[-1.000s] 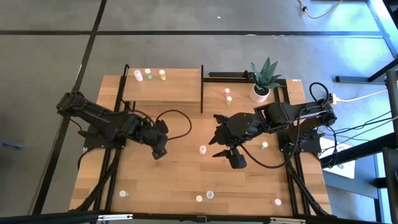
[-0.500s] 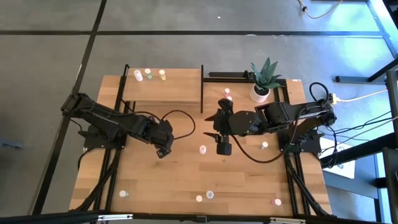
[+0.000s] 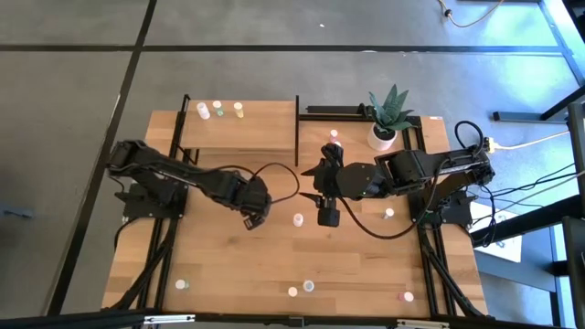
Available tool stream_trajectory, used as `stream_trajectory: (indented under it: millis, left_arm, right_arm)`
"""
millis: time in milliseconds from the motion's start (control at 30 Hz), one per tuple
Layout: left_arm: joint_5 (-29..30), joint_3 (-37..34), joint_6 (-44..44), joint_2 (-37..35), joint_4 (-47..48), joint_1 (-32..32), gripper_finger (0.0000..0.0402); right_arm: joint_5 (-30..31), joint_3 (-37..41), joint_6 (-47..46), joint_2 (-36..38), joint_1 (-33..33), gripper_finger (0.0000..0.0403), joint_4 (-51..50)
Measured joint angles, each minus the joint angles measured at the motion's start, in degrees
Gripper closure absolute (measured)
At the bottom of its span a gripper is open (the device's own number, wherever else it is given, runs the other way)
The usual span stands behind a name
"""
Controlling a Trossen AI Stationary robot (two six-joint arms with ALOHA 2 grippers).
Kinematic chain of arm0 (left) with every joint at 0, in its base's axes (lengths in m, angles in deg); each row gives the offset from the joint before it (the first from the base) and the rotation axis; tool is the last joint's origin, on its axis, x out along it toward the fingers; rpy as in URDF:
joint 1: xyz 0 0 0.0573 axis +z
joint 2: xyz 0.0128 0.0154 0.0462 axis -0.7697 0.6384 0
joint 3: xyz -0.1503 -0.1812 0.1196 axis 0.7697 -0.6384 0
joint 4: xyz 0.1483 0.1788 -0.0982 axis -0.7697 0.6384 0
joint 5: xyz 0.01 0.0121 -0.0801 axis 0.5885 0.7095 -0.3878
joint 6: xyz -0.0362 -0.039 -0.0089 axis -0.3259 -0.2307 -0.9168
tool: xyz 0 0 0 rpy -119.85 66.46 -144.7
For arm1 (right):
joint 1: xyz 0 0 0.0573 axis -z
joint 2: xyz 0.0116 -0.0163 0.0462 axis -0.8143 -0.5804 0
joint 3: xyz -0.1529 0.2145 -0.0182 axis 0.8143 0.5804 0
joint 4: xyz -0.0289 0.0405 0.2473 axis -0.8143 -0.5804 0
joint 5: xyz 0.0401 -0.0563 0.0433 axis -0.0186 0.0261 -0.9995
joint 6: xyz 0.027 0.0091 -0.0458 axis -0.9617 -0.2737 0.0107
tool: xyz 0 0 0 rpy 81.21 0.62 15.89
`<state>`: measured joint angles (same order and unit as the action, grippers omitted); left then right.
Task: Pick and place medicine bottles onto shelf by color
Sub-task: Put the bottom pink pill bottle on the shelf
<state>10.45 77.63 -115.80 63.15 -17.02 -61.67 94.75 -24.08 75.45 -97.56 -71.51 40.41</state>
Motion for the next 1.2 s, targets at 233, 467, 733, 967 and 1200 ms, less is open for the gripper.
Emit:
stream_trajectory:
  millis: [233, 467, 733, 967, 1200]
  left_arm:
    - [0.0, 0.0, 2.1, 2.7, -4.5, 1.9, 0.0311]
    - [-0.3, 0.0, 3.5, 4.9, -6.5, 3.3, 0.0311]
    - [-0.8, -3.4, 3.5, 6.2, -9.8, 3.6, 0.0311]
    - [-1.4, -6.5, 3.5, 6.1, -15.1, 3.6, 0.0311]
    - [-3.0, -6.6, 3.5, 6.1, -15.6, 3.6, 0.0311]
  right_arm:
    - [0.0, 0.0, 0.0, 0.0, 0.0, 0.0180, 0.0]
    - [0.0, 0.0, 0.0, 0.0, 0.0, 0.0180, 0.0]
    - [0.0, 0.0, 0.0, 0.0, 0.0, 0.0180, 0.0]
    - [-0.4, 0.0, 0.0, 0.0, 0.0, 0.0180, 0.0]
    - [-0.4, 0.0, 0.0, 0.0, 0.0, 0.0180, 0.0]
